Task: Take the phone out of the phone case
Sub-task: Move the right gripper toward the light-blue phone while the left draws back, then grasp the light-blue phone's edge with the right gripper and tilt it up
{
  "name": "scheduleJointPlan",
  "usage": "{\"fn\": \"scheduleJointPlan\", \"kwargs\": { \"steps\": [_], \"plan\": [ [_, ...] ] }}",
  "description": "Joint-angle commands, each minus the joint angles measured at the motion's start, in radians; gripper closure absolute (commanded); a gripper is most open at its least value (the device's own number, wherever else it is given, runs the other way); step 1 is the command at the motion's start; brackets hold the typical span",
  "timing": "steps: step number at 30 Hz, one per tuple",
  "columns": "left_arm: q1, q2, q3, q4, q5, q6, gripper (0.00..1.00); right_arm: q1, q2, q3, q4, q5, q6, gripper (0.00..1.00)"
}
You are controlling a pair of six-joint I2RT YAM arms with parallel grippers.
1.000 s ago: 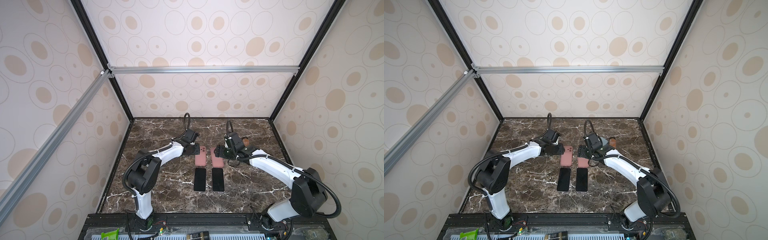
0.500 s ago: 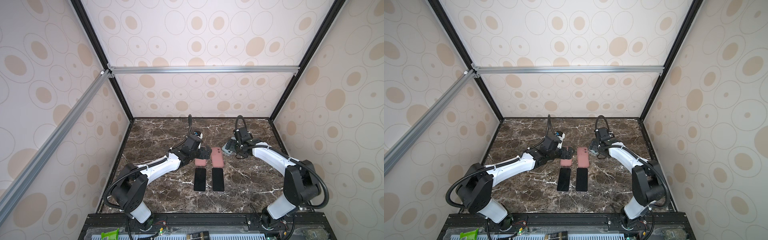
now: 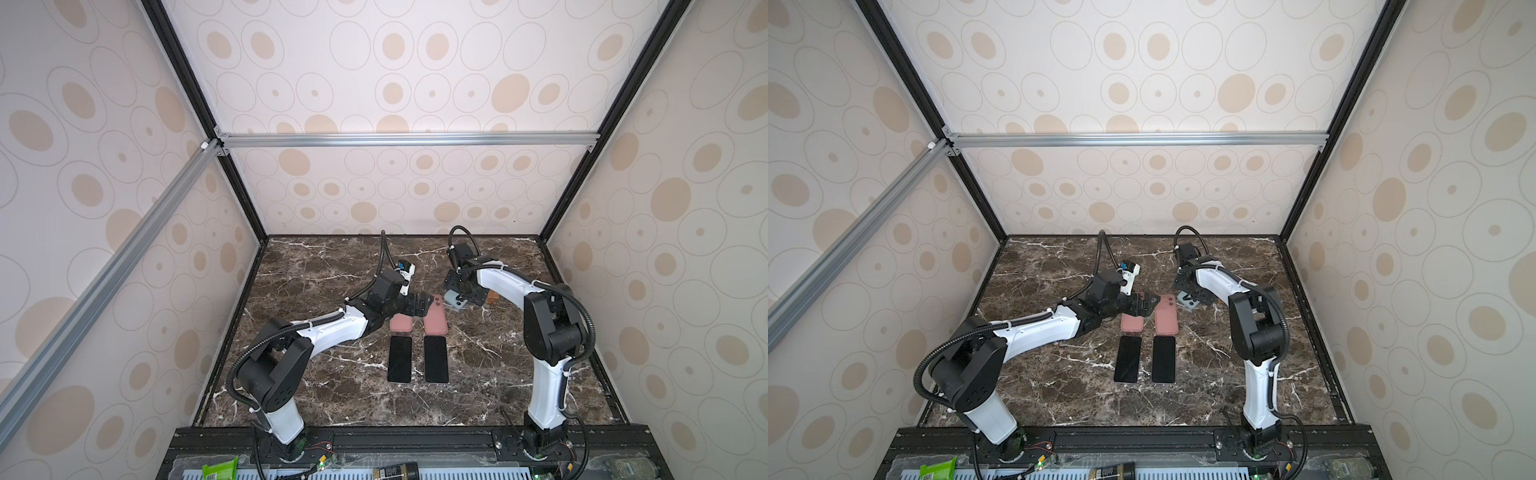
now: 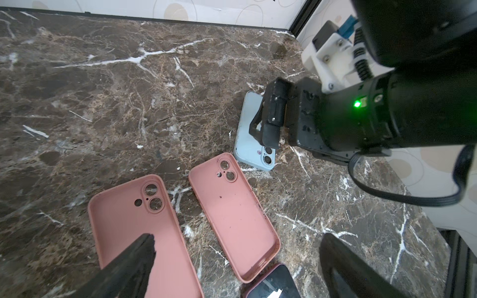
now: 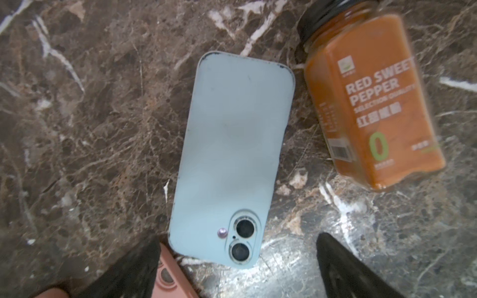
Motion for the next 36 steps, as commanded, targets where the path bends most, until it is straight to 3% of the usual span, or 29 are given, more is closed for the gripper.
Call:
{"fn": "scheduleJointPlan", "kwargs": {
  "steps": [1, 23, 36],
  "plan": [
    [0.022, 0.011, 0.028, 0.093, 0.063, -0.008, 0.01, -0.003, 0.047, 0.054, -0.064, 0.029, 0.021, 0.03],
    [0.045, 0.033, 0.012, 0.106, 0.097, 0.007, 0.01, -0.003, 0.220, 0.206, -0.149, 0.016, 0.016, 0.02],
    [0.045, 0.036, 0.019, 0.083, 0.077, 0.005, 0.01, -0.005, 0.240, 0.194, -0.168, -0.031, -0.001, 0.19]
  ]
}}
